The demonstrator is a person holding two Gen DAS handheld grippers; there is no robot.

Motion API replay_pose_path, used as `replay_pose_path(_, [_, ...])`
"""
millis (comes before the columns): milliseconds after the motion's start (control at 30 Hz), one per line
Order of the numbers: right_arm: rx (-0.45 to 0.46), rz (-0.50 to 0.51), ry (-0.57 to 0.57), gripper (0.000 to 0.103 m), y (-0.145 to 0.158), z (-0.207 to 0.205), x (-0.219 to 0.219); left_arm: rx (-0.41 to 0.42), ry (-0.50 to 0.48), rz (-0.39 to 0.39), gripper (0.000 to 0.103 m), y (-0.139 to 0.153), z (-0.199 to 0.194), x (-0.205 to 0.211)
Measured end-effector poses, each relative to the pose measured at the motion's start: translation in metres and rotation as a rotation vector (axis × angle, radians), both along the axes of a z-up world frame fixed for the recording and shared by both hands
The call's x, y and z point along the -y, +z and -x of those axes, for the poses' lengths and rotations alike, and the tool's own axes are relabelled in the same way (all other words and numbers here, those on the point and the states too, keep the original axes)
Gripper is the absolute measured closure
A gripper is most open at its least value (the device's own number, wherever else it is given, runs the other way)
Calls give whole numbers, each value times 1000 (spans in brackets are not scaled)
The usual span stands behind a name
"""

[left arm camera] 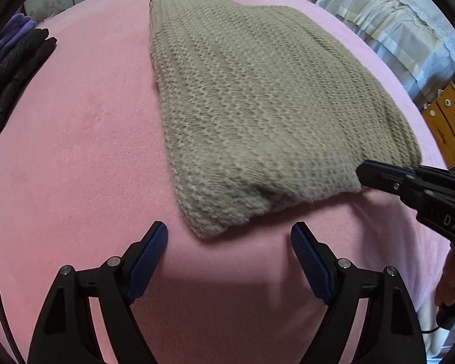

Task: Fold large clothes
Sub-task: 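Move both tools open to the end of the folded cardigan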

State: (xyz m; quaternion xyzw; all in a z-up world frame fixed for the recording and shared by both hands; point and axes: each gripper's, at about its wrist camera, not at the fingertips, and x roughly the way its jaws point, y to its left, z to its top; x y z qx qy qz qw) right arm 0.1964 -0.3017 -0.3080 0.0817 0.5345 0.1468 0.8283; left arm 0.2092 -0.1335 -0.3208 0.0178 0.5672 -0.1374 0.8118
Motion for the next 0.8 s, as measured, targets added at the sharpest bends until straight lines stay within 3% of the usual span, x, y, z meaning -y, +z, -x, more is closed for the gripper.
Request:
replay_pose_path(200, [31,-27,-12,101,27,0,11,17,-37,48,20,35,1,7])
replay_pose_path(467, [134,-40,-78,100,68,-67,24,242,53,92,20,95,-70,6])
replay_pose_path(600, [166,-51,-98,100,75,-123,30,286,135,49,20,93,-132,8])
replay_pose_path(800, [113,-40,-88,100,46,-198,30,205,204,14,20,63,-206,11])
